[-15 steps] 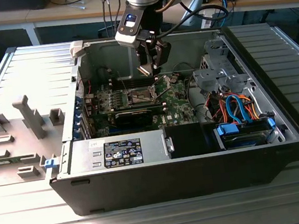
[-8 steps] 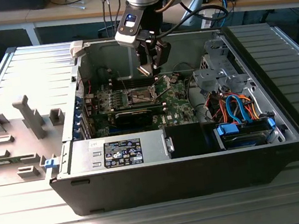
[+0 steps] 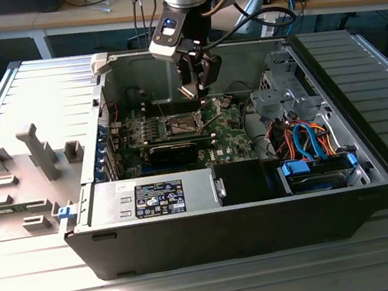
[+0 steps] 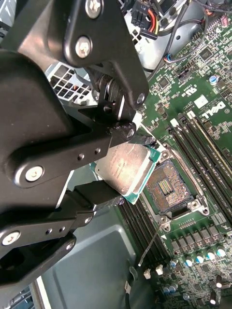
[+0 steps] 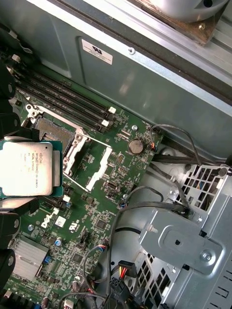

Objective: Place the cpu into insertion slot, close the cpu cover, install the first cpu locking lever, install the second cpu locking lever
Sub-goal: 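Place the cpu into insertion slot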

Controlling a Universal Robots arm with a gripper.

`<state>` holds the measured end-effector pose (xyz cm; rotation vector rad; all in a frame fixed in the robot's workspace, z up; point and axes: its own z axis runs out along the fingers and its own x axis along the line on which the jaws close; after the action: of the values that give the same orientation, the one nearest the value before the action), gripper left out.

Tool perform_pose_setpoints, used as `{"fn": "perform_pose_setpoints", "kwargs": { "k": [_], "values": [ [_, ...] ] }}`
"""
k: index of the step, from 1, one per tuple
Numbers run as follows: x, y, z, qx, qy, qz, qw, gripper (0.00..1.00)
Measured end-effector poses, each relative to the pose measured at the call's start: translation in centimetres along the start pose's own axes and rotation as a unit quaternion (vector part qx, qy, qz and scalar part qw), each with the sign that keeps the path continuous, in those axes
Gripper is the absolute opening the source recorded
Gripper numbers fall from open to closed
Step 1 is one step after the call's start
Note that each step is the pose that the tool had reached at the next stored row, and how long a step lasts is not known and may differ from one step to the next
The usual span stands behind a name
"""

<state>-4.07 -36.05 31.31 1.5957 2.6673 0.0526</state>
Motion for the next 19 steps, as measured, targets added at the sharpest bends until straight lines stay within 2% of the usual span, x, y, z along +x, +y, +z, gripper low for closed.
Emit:
{"fn": "perform_pose_setpoints", "kwargs": {
  "k": [19],
  "values": [
    [0.0,0.0,0.04,0.0001,-0.0003,0.006,0.99998,0.54]
  ]
}}
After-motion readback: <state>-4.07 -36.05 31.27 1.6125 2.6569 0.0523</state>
